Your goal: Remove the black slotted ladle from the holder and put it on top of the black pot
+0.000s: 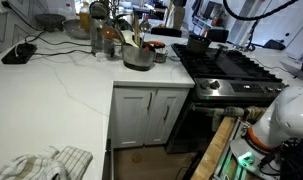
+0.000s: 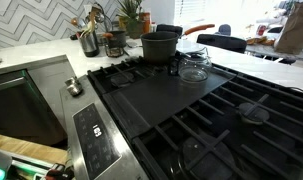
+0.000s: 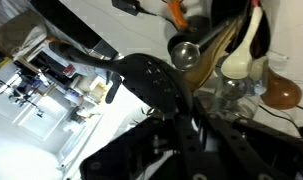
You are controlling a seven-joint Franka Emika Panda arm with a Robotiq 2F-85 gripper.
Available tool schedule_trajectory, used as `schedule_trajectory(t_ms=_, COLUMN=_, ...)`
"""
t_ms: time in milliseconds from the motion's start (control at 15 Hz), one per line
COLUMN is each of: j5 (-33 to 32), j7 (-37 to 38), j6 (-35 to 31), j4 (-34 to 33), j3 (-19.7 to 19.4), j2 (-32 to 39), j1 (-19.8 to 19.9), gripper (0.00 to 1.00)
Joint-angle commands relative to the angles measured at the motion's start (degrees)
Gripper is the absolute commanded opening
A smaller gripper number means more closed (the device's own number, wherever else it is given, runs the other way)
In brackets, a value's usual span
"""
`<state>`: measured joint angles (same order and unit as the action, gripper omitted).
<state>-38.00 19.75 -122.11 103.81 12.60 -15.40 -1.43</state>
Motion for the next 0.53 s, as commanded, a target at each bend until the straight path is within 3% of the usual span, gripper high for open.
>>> schedule_trajectory(t_ms=0, j5=-3.47, j7=3.98, j6=0.31, j4=3.27, j3=-2.54, j2=-3.17, j1=2.77, gripper=0.02)
schedule_trajectory(t_ms=467, j5=-2.15, j7=3.88, j6=-4.86, j4=6.43, j3=-10.90, j2=-3.32, j1=7.73, gripper=0.02)
